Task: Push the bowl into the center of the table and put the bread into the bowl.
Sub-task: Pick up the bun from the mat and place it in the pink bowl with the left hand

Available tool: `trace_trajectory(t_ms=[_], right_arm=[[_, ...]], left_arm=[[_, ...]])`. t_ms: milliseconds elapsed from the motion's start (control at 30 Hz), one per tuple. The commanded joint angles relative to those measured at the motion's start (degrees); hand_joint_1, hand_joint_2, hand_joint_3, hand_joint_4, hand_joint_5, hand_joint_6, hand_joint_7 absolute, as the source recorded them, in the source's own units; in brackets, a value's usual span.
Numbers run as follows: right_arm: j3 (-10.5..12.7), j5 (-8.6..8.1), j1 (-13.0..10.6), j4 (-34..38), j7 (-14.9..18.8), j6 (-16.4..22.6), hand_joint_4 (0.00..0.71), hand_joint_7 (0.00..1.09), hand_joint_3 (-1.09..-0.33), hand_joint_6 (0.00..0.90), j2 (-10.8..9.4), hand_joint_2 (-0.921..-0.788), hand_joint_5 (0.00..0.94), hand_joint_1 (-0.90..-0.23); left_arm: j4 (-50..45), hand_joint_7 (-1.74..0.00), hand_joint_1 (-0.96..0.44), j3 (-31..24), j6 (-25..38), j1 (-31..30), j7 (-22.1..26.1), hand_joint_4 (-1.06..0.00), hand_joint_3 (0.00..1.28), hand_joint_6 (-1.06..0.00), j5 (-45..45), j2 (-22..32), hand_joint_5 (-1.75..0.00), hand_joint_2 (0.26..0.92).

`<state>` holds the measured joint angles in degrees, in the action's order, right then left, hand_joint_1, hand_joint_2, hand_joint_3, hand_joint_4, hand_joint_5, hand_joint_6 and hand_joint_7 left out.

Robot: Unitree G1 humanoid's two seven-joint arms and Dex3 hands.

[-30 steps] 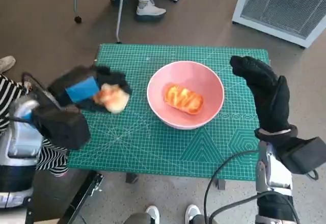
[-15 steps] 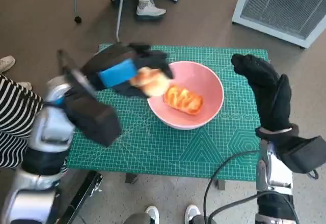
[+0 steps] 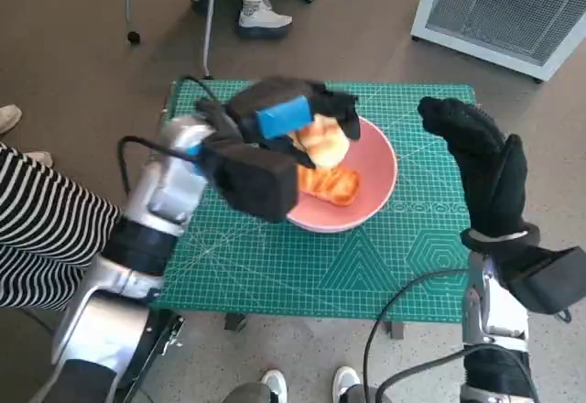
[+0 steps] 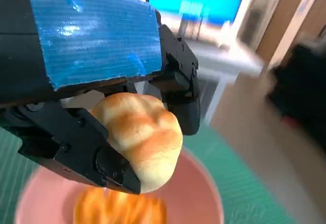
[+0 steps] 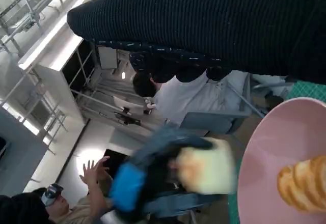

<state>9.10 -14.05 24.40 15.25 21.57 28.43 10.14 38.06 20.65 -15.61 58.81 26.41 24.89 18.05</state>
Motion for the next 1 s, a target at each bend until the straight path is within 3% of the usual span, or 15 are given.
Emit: trace_trajectory(t_ms=[33,133,233,667,1000], right_arm=[[0.58,-1.1,-1.87,-0.48,-0.3,-0.72,0.256,0.59,-0.767,0.031,-0.16,-0.921,0.013,-0.819],[0.63,-1.31,-2.24,-0.92,-0.48,-0.9,0.256,0.59,-0.766,0.032,-0.25,-0.921,0.012,-0.816],[0.69,-1.49,-2.43,-1.22,-0.67,-1.13,0.256,0.59,-0.765,0.032,-0.29,-0.921,0.011,-0.814],[0.68,-1.32,-2.24,-2.0,-1.86,-1.6,0.257,0.58,-0.763,0.035,-0.42,-0.921,0.01,-0.808],[0.47,-0.07,-0.92,-2.48,-3.52,-1.64,0.259,0.58,-0.761,0.037,-0.11,-0.921,0.009,-0.802]], left_arm=[[2.96,-0.48,0.0,2.14,6.32,3.42,5.07,-0.42,0.18,-0.39,1.57,-1.06,-0.23,0.792],[3.67,-0.21,0.04,3.3,9.58,4.18,7.09,-0.32,0.16,-0.35,2.5,-1.52,-0.07,0.756],[3.98,-0.1,0.04,4.33,11.52,4.4,7.88,-0.26,0.15,-0.31,3.69,-1.82,-0.02,0.741],[3.96,0.0,-0.09,3.24,10.51,2.78,9.46,-0.09,0.11,-0.22,2.07,-0.66,0.0,0.708],[2.53,0.0,-0.28,-2.53,11.04,3.38,16.1,0.0,0.06,-0.14,-4.99,3.6,0.0,0.683]])
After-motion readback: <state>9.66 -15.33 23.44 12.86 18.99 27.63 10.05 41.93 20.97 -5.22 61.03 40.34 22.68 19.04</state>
